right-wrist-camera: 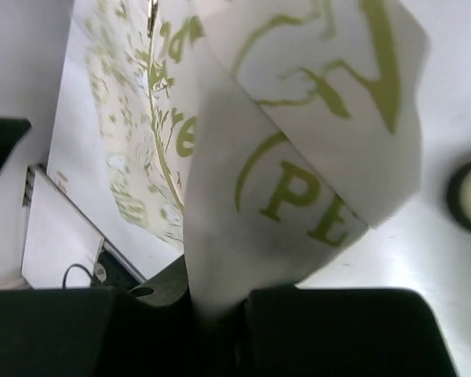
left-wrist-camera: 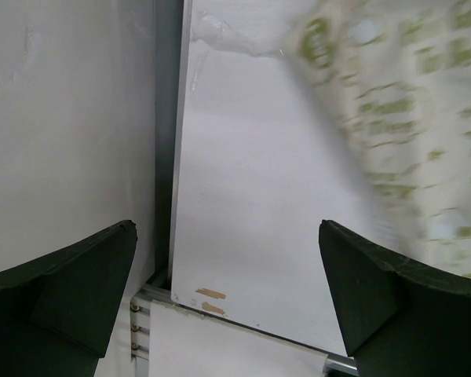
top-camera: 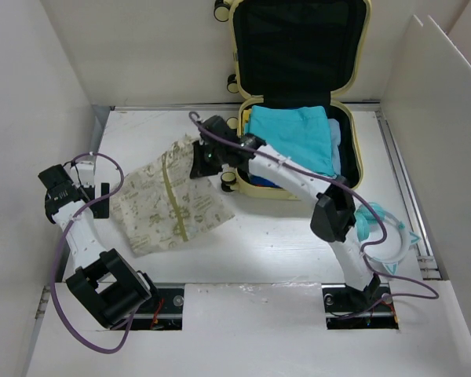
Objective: Pack the luggage
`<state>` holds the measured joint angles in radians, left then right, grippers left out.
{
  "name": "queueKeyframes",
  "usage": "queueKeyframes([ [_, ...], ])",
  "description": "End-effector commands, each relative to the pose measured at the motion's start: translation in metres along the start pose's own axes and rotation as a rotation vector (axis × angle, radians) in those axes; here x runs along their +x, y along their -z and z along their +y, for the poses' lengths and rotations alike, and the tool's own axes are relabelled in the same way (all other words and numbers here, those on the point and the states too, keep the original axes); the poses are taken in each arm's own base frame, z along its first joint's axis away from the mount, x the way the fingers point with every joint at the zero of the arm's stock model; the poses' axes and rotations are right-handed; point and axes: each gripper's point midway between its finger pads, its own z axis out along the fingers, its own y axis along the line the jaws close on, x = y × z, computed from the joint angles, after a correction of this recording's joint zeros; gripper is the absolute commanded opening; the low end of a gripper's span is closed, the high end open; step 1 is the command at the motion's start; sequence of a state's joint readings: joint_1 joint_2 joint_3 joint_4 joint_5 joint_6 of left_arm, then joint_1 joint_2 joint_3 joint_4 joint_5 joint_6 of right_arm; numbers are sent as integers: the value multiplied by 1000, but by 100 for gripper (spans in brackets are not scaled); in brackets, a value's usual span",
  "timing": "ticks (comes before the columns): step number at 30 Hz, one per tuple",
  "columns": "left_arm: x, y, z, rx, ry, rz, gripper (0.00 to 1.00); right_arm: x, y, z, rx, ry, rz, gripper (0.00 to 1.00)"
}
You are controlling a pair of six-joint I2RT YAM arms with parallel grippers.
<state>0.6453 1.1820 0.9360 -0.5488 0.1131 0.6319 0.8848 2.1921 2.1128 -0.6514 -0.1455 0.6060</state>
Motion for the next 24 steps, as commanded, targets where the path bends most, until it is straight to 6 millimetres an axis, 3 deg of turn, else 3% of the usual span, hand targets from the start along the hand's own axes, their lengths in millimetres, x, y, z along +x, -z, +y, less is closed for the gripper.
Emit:
queueKeyframes([
  [1,-23,14,11,-33,-17,-79,100,-77,85,-12,56,36,-161,0],
  [2,-24,16,11,-33,-17,-79,100,-86,96,-21,62,35,-172,0],
  [3,-23,14,11,-28,-16,-72,100,-102,109,-44,89,9,-197,0],
  [6,-23,14,10,-27,-7,-72,100,-119,147,-76,119,-3,-226,0],
  [7,-23,14,10,-27,-7,-72,100,-130,162,-101,148,-33,-247,0],
  [10,-23,14,10,-27,-7,-72,100,-135,199,-129,161,-47,-269,0],
  [11,-23,14,10,-27,-7,-72,100,-138,218,-154,196,-64,-285,0],
  [13,-22,12,10,-23,-6,-64,100,-138,234,-176,217,-80,-289,0],
  [14,-22,12,9,-22,4,-64,100,-142,248,-201,248,-104,-308,0],
  [17,-28,12,11,-19,13,-77,100,-140,262,-236,243,-125,-295,0],
  [18,-27,10,11,-14,13,-69,100,-140,274,-258,251,-150,-305,0],
  [22,-34,11,12,-11,35,-83,100,-138,276,-314,255,-120,-286,0],
  [24,-33,11,8,4,46,-79,100,-135,278,-332,245,-159,-282,0],
])
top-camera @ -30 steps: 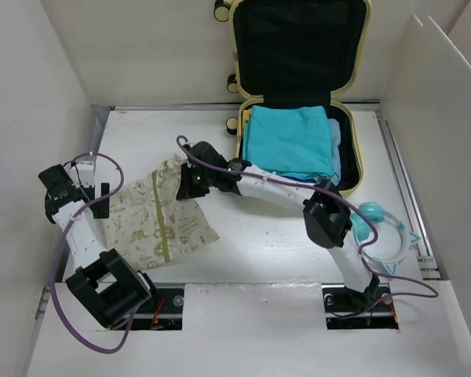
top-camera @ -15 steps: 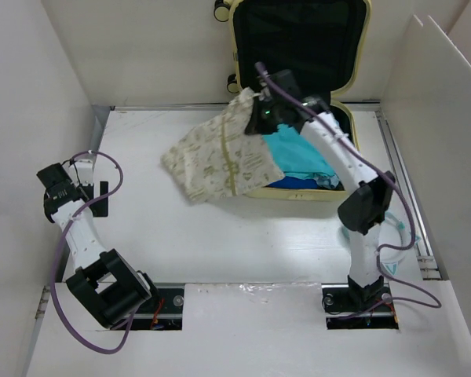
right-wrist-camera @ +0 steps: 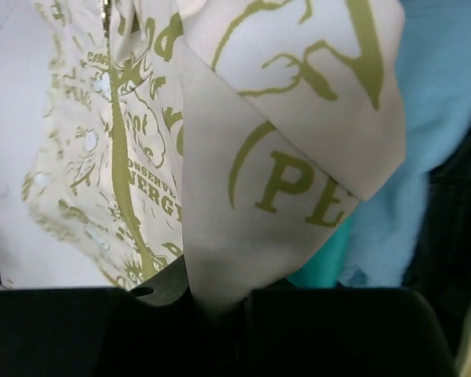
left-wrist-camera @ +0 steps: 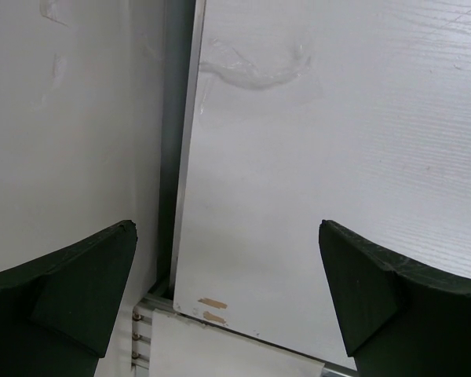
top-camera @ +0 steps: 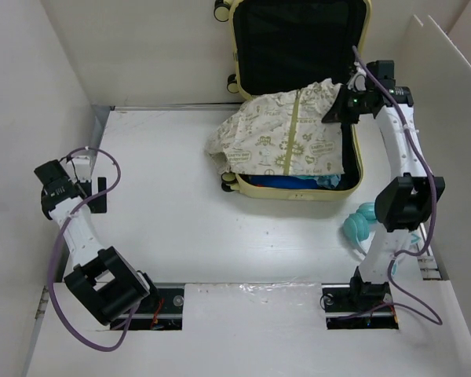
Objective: Pack the luggage
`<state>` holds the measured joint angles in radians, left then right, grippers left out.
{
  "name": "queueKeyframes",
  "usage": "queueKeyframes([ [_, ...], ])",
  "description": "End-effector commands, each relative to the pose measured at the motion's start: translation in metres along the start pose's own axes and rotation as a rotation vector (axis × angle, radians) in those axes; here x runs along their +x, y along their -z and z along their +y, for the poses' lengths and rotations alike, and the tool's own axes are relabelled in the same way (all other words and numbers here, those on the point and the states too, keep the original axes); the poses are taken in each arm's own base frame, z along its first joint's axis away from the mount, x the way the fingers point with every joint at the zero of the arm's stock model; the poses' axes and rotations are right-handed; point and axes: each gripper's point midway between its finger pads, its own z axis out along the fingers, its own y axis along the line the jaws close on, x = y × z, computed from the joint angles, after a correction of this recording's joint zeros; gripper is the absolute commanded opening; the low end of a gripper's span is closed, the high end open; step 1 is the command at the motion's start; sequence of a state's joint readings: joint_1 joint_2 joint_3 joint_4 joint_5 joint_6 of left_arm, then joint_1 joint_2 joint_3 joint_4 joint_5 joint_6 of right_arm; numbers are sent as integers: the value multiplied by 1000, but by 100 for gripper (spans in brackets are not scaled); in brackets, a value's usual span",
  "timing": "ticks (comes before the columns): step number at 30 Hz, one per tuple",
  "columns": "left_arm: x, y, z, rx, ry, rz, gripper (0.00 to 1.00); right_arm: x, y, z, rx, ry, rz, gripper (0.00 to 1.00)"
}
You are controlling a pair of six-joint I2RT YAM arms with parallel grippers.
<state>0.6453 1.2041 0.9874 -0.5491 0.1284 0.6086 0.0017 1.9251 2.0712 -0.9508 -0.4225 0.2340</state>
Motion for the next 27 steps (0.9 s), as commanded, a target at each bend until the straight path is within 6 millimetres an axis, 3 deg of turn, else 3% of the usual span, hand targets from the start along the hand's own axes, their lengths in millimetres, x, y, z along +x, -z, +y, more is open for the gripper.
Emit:
queueKeyframes([
  [1,-17,7,2,7,25,-47,100,-19,6,-36,-38,28,-44,0],
  [5,-21,9,2,10,34,-59,100,-9,-4,-78,-27,-53,-2,0],
  [9,-21,9,2,15,57,-53,100,0,-16,-86,-27,-72,28,0],
  [15,-48,11,-17,29,18,-84,100,8,-34,-105,20,-84,59,0],
  [22,-53,8,-24,35,9,-75,100,-7,-33,-103,16,-65,28,0],
  [27,-50,6,-26,39,9,-67,100,-19,-14,-88,-4,-37,-17,0],
])
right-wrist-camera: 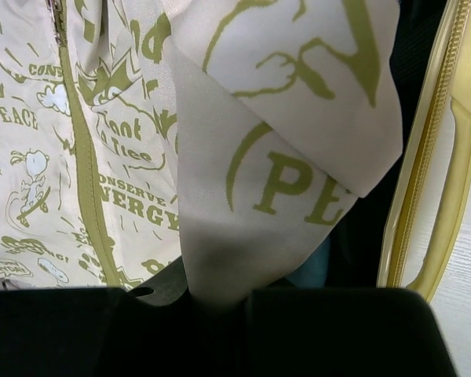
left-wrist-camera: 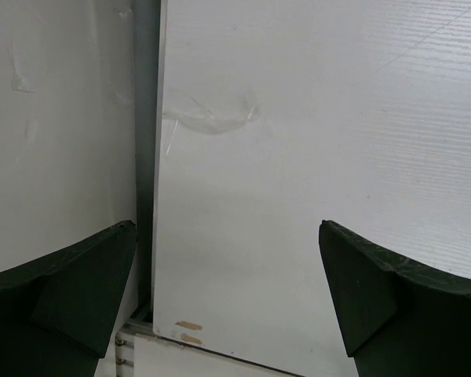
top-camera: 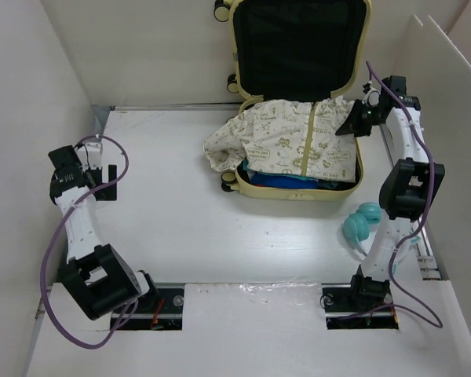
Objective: Pack the luggage
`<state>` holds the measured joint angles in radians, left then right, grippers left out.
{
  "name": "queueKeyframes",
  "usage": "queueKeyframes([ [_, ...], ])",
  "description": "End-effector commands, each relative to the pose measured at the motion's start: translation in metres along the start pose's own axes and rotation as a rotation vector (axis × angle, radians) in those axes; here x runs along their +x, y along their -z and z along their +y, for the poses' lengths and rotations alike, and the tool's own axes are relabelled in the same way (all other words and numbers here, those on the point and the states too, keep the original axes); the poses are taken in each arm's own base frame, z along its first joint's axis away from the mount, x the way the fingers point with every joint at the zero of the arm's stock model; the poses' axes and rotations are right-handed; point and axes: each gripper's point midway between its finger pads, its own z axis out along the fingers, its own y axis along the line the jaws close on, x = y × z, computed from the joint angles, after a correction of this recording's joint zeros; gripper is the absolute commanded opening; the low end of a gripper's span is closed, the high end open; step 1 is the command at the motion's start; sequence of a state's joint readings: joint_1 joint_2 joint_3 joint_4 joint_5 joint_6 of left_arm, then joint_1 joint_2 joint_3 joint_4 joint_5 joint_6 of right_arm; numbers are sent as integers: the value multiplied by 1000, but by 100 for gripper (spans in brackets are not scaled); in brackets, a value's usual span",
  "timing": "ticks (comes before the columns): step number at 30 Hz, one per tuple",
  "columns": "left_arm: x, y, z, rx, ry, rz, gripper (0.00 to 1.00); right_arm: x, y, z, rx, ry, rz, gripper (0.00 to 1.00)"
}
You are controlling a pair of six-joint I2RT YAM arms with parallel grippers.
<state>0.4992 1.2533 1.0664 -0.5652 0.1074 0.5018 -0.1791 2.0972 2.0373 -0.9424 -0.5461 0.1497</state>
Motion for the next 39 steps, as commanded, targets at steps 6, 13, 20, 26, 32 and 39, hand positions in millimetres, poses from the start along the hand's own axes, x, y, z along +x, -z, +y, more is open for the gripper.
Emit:
queueKeyframes([
  [6,-34,13,-49,164,-118,-85,100,-38,42,34,-38,123,-163,0],
  [13,-169,98,-204,367,-494,-427,100,-33,45,35,-39,126,-167,0],
  [20,-250,157,-327,722,-383,-641,100,-27,54,40,-19,128,-182,0],
  [26,-215,126,-428,1002,-344,-375,100,-26,59,55,-34,155,-195,0],
  [32,-219,108,-445,1056,-173,-345,100,-23,64,62,-41,167,-200,0],
  [39,-174,53,-469,928,-180,-166,100,-20,70,74,-46,189,-211,0],
])
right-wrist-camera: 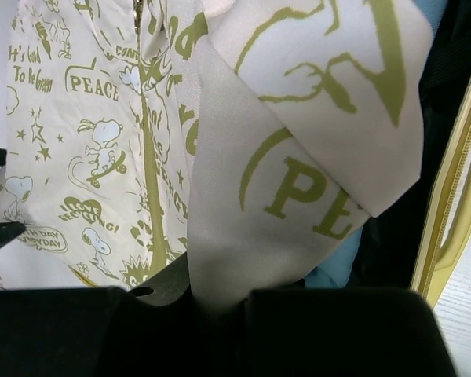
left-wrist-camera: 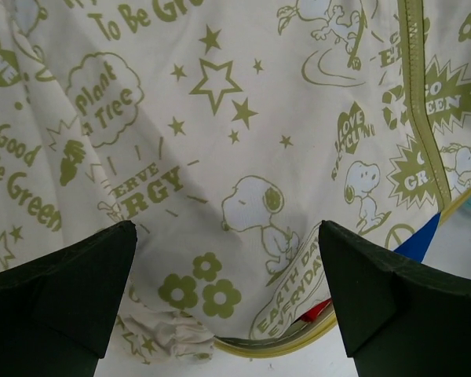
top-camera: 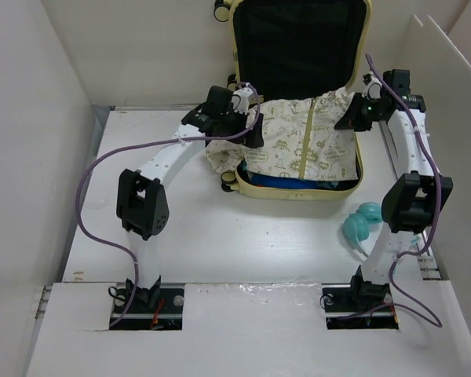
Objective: Pack the luggage
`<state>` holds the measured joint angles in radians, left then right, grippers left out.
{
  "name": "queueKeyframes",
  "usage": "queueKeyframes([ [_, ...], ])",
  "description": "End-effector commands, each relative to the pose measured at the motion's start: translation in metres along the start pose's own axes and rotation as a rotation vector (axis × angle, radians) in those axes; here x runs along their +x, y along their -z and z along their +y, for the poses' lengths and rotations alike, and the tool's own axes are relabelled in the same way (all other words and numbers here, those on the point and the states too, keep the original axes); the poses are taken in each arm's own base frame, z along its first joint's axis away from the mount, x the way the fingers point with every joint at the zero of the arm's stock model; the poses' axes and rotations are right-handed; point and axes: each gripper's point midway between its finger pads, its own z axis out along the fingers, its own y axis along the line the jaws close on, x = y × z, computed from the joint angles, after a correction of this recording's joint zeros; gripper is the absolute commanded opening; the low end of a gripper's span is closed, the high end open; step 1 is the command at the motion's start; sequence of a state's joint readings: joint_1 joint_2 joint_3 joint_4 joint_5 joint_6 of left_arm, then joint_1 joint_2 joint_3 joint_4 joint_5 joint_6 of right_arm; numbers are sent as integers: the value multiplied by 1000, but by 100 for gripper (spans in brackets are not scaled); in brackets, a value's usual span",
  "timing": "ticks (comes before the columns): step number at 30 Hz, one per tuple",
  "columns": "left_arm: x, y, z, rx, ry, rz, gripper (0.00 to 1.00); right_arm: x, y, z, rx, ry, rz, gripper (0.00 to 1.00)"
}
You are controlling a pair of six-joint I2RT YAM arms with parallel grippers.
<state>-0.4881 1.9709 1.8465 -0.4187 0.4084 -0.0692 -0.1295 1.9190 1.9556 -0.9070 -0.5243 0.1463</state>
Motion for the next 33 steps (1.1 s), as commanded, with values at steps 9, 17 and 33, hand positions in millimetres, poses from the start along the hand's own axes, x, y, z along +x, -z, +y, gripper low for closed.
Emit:
queueKeyframes([
  [9,40,-26,35,-75,92,126,100,-15,22,50,-41,103,-97,0],
  [17,45,-17,21,87,124,159,37,-8,14,62,-55,103,-83,0],
  [33,-30,72,-16,223,-24,5,0,-25,25,84,-92,129,-131,0],
])
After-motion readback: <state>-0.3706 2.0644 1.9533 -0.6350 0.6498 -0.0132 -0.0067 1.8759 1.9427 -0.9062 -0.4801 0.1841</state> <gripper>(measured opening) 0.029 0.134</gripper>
